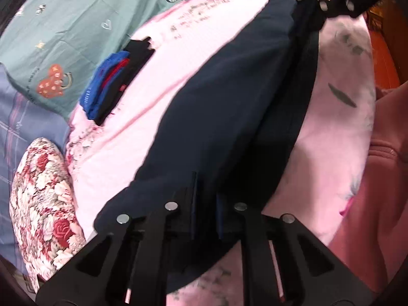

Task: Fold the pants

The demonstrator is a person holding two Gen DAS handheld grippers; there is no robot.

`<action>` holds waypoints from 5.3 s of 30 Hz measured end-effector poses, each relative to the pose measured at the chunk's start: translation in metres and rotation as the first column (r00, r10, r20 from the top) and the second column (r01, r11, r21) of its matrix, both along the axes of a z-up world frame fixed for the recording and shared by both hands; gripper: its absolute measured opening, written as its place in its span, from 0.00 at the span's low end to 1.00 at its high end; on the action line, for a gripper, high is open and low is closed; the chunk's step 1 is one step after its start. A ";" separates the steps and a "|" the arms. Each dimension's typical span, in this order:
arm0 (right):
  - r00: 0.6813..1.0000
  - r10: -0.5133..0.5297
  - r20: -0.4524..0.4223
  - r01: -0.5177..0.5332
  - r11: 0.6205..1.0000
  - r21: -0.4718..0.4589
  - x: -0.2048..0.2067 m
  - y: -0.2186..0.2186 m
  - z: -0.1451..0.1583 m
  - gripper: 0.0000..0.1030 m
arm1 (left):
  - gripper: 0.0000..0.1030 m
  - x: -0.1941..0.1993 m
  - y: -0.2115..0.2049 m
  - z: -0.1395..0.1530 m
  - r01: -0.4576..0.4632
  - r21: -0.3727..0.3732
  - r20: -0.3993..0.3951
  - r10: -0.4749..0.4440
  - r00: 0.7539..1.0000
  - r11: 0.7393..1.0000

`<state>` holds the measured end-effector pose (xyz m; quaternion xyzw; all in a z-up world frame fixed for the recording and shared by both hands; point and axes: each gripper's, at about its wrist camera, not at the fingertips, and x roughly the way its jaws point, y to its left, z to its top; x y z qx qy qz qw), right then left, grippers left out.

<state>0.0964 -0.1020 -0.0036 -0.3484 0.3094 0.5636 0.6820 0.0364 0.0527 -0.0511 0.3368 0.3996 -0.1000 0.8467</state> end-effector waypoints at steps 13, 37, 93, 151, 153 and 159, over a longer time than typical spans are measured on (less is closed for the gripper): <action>0.998 0.058 0.020 -0.057 0.998 -0.026 -0.022 0.007 -0.018 0.26 | 0.77 -0.036 -0.005 0.000 -0.025 0.011 0.047 0.025 0.999 1.000; 0.957 0.225 -0.182 -0.206 0.971 0.121 -0.033 0.201 -0.021 0.08 | 0.27 -0.014 0.245 0.000 -0.585 -0.692 -0.353 0.508 0.786 0.424; 0.751 -0.005 -0.660 -0.099 0.988 -0.120 0.156 0.113 -0.052 0.59 | 0.78 0.049 0.070 -0.019 -0.313 -0.735 -0.233 0.209 0.950 0.601; 0.531 -0.841 -0.103 0.845 0.534 -0.007 0.188 -0.239 -0.021 0.10 | 0.91 0.090 0.010 -0.015 -0.390 -0.656 -0.259 0.292 0.921 0.646; 0.533 -0.845 -0.030 0.845 0.531 0.069 0.180 -0.237 0.005 0.08 | 0.91 0.092 0.009 -0.013 -0.407 -0.652 -0.262 0.314 0.913 0.639; 0.419 -0.907 -0.038 0.904 0.413 0.110 0.200 -0.277 0.006 0.04 | 0.94 0.103 0.003 -0.014 -0.438 -0.663 -0.267 0.356 0.896 0.607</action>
